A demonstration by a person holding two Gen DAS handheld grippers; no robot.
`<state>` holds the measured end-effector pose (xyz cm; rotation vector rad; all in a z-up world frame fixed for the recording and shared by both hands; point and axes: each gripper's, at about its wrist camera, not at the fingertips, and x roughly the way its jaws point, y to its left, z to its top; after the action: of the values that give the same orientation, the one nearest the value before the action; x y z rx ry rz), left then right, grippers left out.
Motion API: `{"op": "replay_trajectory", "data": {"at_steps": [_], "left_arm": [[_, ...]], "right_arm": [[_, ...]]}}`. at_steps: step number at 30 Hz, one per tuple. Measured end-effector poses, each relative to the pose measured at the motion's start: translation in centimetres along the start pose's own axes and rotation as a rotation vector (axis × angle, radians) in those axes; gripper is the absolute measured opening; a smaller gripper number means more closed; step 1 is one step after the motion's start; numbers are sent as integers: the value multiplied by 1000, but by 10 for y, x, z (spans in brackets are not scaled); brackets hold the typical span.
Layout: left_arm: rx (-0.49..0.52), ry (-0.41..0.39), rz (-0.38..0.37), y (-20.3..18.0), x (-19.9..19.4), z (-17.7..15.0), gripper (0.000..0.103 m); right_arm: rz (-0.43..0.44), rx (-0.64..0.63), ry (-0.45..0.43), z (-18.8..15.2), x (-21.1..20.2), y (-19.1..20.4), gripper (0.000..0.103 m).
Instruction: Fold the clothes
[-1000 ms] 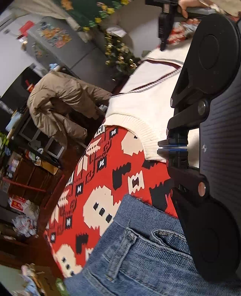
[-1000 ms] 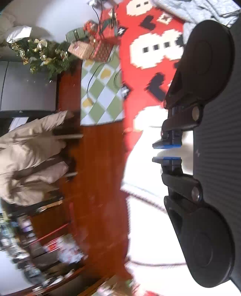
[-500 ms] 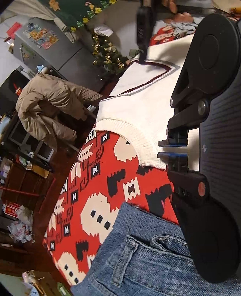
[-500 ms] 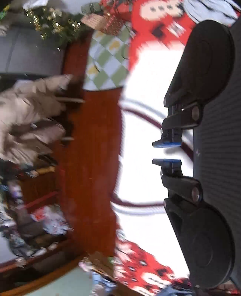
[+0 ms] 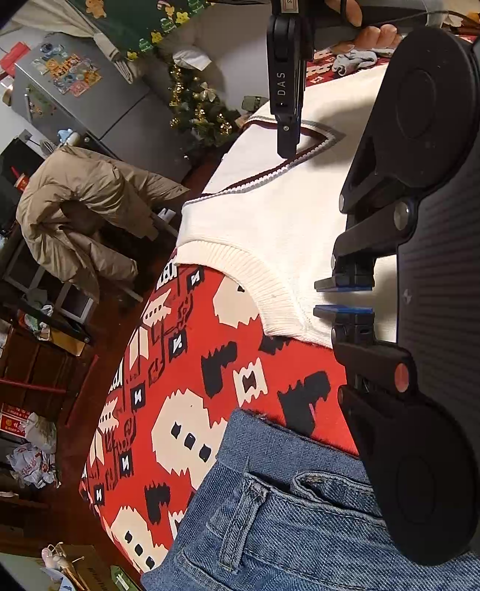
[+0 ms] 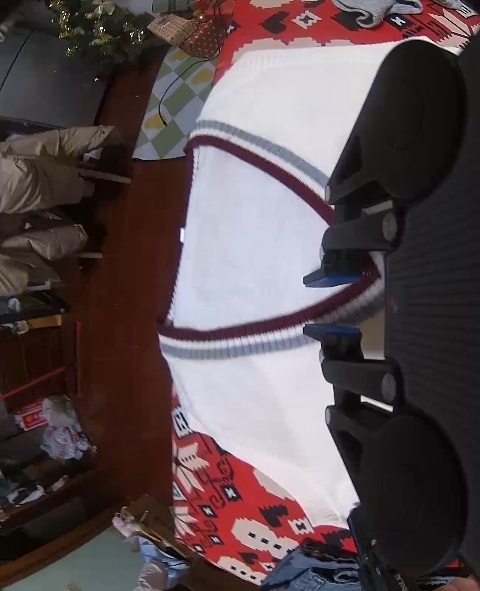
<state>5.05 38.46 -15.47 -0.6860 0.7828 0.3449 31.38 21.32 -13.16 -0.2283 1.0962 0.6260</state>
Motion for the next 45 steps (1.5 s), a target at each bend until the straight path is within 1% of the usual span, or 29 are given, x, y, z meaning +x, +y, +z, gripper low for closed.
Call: {"op": "replay_trajectory", "data": {"at_steps": [3,8,18,20,25,31,34,37,39,41,45], "left_arm": [[1,3,-1,-1,0,0,12],[5,9,-2,-2,0,0,13],[-14,14,-15,1,0,1,13],[-22,15,-20,3,0,1,13],[-18,13,-19,2,-1,0,13],[-26,13,-23,3,0,0,13],[-23,9,-27,3,0,0,13],[-33,11,-36,5,0,1,13],[-40,14,-38,6,0,2,13],[-38,17,-33,5,-1,2,13],[-31,21,-20,2,-2,1,13]], "right_arm": [[8,-9,18,0,3,7,24],[18,-30,27,-1,8,16,25],[9,-84,-5,8,24,36,26],[1,-96,-13,11,26,39,29],[-25,-117,-30,22,35,45,29],[-116,-210,-71,47,53,64,28],[-136,-213,-99,66,63,68,28],[-98,-158,-82,74,62,60,26],[-63,-125,-61,76,58,55,14],[-13,-127,-28,67,46,54,12],[55,-183,30,40,29,65,12]]}}
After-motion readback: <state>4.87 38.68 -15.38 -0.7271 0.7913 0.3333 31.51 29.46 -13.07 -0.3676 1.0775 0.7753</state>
